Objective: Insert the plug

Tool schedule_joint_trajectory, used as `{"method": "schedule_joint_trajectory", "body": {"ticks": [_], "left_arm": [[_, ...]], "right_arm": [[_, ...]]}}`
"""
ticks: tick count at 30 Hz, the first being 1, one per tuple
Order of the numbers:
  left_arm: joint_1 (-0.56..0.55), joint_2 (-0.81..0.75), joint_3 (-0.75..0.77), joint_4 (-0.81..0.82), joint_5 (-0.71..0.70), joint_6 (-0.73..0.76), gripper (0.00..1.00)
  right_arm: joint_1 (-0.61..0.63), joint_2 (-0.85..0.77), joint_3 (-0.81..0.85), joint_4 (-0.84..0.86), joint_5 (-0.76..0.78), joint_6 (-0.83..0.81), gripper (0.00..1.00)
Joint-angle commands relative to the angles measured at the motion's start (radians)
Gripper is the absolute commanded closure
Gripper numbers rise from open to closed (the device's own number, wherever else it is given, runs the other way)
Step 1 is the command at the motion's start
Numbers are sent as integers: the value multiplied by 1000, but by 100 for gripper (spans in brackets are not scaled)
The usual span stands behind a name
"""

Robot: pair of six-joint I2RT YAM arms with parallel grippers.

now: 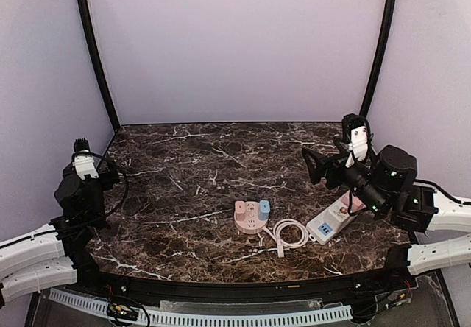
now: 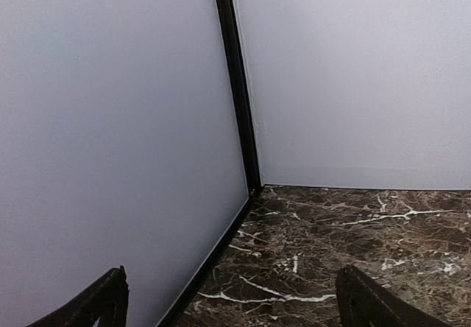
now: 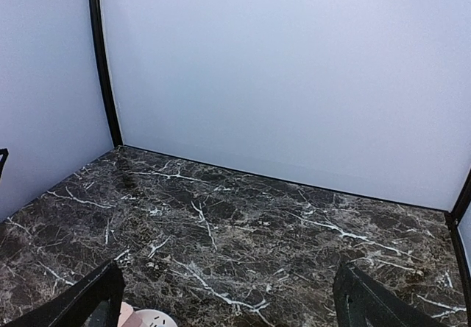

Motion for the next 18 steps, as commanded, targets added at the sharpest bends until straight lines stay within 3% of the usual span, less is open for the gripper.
{"method": "schedule_joint_trajectory", "body": {"ticks": [1,9,18], "left_arm": [[115,118,18,87,82,55,1],[299,376,28,131,302,11,1],[466,665,15,366,535,-92,1]], "right_arm": [[-7,-32,-26,44,13,0,1],[-9,-57,-45,45,22,-8,1],[-12,-77,-60,49,18,-27,1]]}}
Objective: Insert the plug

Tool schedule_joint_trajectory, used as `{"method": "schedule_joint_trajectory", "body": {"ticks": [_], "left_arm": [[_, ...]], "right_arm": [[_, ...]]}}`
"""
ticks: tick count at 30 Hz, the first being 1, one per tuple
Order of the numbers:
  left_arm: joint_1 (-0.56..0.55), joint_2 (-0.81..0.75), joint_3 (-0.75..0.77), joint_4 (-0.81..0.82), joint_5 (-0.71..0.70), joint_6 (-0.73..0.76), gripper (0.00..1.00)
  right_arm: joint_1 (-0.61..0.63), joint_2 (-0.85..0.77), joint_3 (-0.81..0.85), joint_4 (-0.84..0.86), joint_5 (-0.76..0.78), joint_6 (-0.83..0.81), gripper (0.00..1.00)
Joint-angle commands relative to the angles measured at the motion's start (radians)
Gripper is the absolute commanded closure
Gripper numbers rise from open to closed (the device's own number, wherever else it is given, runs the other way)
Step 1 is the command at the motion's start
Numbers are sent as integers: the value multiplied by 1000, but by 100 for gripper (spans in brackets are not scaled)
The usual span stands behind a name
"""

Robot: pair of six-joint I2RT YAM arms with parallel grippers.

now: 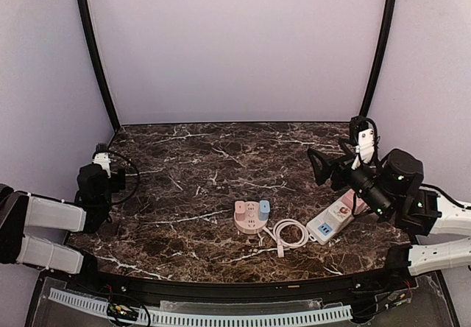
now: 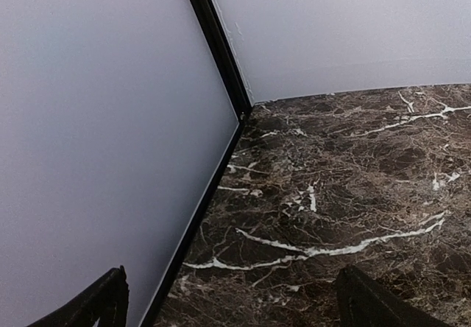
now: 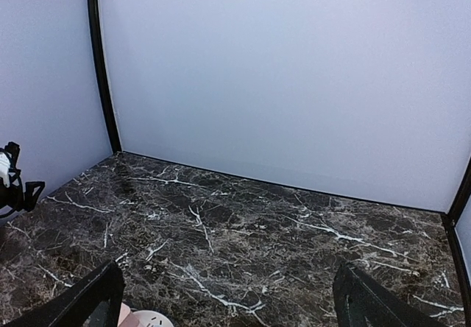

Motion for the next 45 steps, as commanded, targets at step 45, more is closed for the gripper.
{"method": "schedule_joint_trajectory", "body": {"ticks": [45], "left_arm": [[156,397,94,303,244,-125,1]], "right_arm": [[-926,443,-524,1041,-600,-95,1]]}}
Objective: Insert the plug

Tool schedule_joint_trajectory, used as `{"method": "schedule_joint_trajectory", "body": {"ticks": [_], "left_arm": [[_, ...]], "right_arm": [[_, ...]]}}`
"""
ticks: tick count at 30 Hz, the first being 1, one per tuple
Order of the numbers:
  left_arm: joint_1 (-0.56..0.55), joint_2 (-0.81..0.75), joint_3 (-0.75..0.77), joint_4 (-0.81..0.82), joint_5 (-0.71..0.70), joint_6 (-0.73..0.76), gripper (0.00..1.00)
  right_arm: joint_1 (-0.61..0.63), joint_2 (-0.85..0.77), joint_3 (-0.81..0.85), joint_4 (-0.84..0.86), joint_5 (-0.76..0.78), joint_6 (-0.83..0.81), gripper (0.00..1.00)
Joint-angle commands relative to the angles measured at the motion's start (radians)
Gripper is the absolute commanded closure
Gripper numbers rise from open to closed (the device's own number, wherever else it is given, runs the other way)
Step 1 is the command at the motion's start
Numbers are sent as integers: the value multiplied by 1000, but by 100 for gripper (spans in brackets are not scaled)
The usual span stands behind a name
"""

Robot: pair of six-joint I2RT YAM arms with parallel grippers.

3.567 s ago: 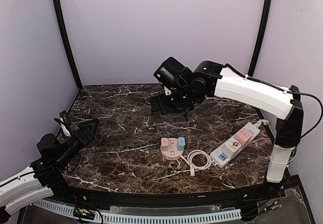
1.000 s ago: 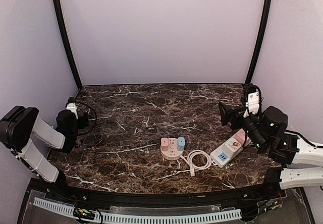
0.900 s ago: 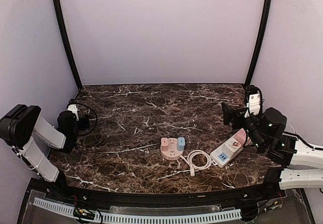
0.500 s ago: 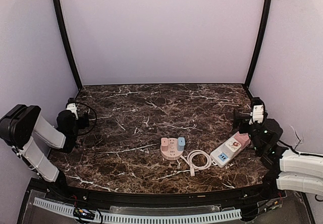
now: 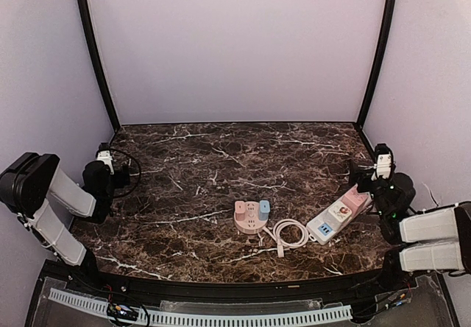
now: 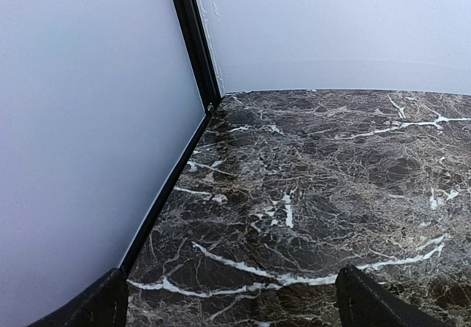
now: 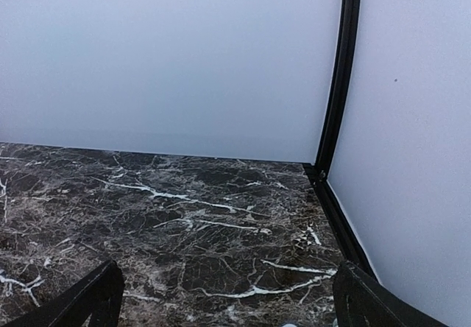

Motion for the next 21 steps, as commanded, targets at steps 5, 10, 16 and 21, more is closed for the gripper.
{"method": "schedule_joint_trajectory", "body": {"ticks": [5,10,16,21], "left_arm": [[6,-4,10,19,-2,-10,1],[5,-5,11,19,-2,-10,1],[5,-4,10,19,-2,-10,1],[5,-4,10,20,-2,-9,1]], "right_arm": [[-73,206,24,241,-205,4,1],[-138,291,37,315,-256,24,2],[-170,485,31,532,-314,38,1],[-170,476,94,409,-214,79,1]]}}
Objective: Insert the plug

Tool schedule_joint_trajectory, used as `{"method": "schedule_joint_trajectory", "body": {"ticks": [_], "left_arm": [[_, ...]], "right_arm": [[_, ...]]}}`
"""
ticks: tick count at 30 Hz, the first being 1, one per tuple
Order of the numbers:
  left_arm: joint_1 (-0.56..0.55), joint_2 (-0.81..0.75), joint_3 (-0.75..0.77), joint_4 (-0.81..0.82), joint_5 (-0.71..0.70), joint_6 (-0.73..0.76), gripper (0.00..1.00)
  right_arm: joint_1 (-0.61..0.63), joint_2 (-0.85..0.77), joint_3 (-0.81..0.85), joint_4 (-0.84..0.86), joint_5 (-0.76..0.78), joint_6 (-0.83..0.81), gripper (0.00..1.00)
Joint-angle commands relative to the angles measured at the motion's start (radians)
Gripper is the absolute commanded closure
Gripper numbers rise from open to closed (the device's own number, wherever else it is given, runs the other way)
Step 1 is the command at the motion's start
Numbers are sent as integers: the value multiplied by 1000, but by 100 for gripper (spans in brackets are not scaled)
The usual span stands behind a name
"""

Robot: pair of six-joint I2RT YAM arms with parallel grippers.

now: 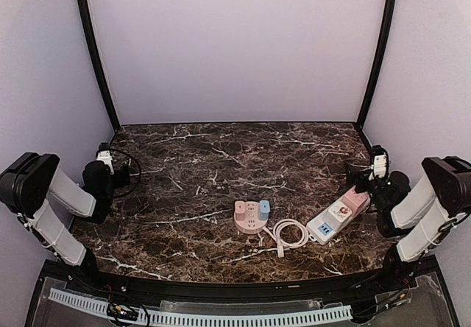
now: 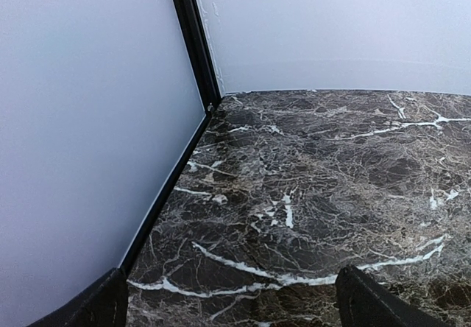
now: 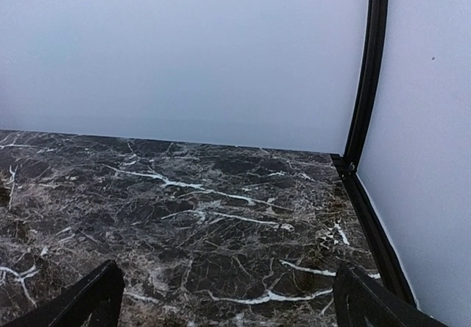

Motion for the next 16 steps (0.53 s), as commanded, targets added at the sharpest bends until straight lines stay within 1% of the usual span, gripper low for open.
{"method": "schedule_joint_trajectory", "body": {"ticks": [1,2,3,5,10,16], "left_arm": [[5,-4,9,19,-2,-9,1],[5,-4,9,19,-2,-10,1],[6,-4,9,19,-1,-10,1],[6,-4,9,19,-3,-9,1],[6,-4,9,19,-1,-10,1],[6,-4,9,19,-2,-8,1]], "right_arm": [[-3,-2,78,-23,94,64,1],[-4,-5,106,-81,119,74,1],[-3,-4,115,-105,98,65,1],[-2,1,123,-107,-33,19,1],[-3,0,130,-128,-2,23,1],[-3,2,131,-127,0,23,1]]}}
